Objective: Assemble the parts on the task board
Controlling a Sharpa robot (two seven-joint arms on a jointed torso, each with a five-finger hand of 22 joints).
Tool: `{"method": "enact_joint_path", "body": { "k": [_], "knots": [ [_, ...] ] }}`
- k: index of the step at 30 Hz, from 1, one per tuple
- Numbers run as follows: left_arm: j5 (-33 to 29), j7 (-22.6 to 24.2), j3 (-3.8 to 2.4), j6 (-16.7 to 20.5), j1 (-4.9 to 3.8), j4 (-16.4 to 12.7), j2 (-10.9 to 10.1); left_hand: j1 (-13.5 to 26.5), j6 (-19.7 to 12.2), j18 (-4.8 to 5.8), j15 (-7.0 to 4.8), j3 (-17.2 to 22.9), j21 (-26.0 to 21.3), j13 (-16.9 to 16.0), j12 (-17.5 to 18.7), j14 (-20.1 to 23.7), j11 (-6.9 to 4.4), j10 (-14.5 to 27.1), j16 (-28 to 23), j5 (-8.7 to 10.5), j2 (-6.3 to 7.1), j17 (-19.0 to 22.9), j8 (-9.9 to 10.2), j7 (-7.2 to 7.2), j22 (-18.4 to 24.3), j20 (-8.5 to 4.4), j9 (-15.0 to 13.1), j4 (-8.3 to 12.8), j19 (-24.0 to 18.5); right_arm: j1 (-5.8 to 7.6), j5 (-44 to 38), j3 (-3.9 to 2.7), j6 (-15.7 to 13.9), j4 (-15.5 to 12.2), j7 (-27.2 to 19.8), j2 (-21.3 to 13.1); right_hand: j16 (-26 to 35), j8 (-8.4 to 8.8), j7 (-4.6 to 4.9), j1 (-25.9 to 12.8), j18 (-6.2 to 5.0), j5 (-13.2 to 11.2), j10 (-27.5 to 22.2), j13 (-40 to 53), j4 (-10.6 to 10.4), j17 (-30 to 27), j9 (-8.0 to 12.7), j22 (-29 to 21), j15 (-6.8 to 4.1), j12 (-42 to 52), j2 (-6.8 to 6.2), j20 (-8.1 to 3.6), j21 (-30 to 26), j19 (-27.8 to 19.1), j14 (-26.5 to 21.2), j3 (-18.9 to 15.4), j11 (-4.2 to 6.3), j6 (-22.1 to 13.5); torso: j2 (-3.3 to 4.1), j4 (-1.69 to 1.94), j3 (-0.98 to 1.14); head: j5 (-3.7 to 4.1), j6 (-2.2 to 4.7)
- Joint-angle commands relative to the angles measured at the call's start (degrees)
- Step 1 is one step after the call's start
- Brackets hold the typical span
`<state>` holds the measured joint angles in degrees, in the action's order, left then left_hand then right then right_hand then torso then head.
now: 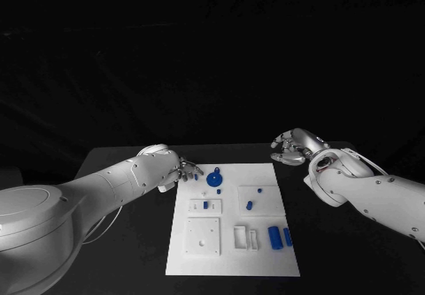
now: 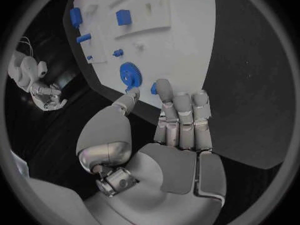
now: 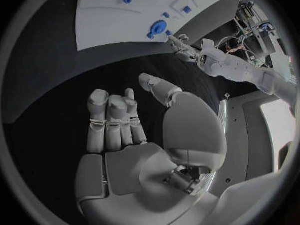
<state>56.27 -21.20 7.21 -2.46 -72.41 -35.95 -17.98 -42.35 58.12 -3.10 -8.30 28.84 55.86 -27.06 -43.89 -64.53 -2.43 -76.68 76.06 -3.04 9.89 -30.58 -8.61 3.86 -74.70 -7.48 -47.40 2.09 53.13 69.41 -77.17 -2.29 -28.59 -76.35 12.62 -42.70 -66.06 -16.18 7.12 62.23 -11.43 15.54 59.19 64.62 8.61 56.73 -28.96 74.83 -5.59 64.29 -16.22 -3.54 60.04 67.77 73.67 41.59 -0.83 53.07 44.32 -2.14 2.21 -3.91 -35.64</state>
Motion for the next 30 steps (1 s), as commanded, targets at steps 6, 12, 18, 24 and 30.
{"method": "enact_joint_path", "body": {
  "k": [6,12,18,24,30],
  "knots": [
    [0.1,0.5,-0.04,-1.6,0.21,1.3,0.6,-1.4,0.7,-0.13,-0.26,-0.6,-0.2,0.0,-0.4,0.4,-0.13,0.3,0.1,0.11,-3.50,0.1,-0.4,0.04,-0.3,-6.27,0.3,1.1,-0.6,0.03,-0.1,-0.07,0.2,-0.2,-0.7,0.0,0.4,0.20,0.24,-0.5,-3.57,0.3,-0.4,-0.2,0.0,-0.1,0.1,0.0,0.19,-0.3,0.16,-0.13,-0.3,-0.1,0.2,-0.3,-0.07,0.1,-0.01,-0.02,-0.04,0.23,-0.23],
    [-0.6,0.7,-0.04,-2.0,0.35,1.9,1.1,-2.8,1.0,-0.06,-0.29,-1.0,-0.2,0.1,-0.5,0.4,-0.18,0.2,0.2,-0.28,-6.44,0.2,-0.7,0.00,-0.5,-6.24,0.7,3.0,-0.7,0.04,-0.1,-0.09,0.2,-0.3,-0.7,0.1,0.4,0.20,0.24,-0.5,-3.57,0.3,-0.4,-0.2,0.0,-0.1,0.1,0.0,0.18,-0.3,0.17,-0.13,-0.4,-0.1,0.2,-0.3,-0.06,0.1,-0.02,-0.01,0.01,0.26,-0.35],
    [-0.9,0.9,-0.06,-2.0,0.58,2.4,1.5,-4.2,1.3,0.07,-0.30,-1.0,-0.2,0.3,-0.7,0.4,-0.20,0.1,0.3,-1.58,-8.81,0.3,-0.9,-0.02,-0.6,-6.21,1.1,5.4,-0.7,0.04,-0.1,-0.11,0.2,-0.3,-0.7,0.1,0.4,0.20,0.23,-0.5,-3.57,0.3,-0.4,-0.3,0.0,-0.1,0.1,0.0,0.18,-0.4,0.18,-0.12,-0.4,-0.1,0.2,-0.3,-0.06,0.1,-0.03,-0.02,0.03,0.31,-0.42],
    [-1.7,1.3,-0.08,-1.9,0.62,2.8,1.6,-5.1,1.4,0.16,-0.30,-0.9,-0.2,0.4,-0.7,0.4,-0.18,0.0,0.4,-1.91,-10.46,0.4,-1.1,-0.05,-0.7,-6.20,1.3,7.0,-0.6,0.05,-0.1,-0.12,0.3,-0.2,-0.6,0.2,0.4,0.20,0.23,-0.4,-3.57,0.3,-0.4,-0.3,0.0,-0.1,0.1,0.0,0.17,-0.4,0.18,-0.12,-0.4,-0.1,0.2,-0.3,-0.05,0.1,-0.04,0.00,0.10,0.38,-0.37],
    [-2.3,1.6,-0.09,-1.3,0.62,2.8,1.6,-6.3,1.6,0.26,-0.31,-0.6,-0.2,0.6,-0.8,0.3,-0.20,-0.1,0.4,-2.21,-11.78,0.5,-1.3,-0.06,-0.8,-6.20,1.6,9.1,-0.5,0.05,-0.1,-0.12,0.4,-0.1,-0.6,0.2,0.5,0.19,0.22,-0.4,-3.57,0.3,-0.4,-0.4,0.0,-0.1,0.1,0.0,0.17,-0.4,0.19,-0.12,-0.4,-0.1,0.2,-0.3,-0.05,0.1,-0.04,0.00,0.05,0.36,-0.47]
  ]
}}
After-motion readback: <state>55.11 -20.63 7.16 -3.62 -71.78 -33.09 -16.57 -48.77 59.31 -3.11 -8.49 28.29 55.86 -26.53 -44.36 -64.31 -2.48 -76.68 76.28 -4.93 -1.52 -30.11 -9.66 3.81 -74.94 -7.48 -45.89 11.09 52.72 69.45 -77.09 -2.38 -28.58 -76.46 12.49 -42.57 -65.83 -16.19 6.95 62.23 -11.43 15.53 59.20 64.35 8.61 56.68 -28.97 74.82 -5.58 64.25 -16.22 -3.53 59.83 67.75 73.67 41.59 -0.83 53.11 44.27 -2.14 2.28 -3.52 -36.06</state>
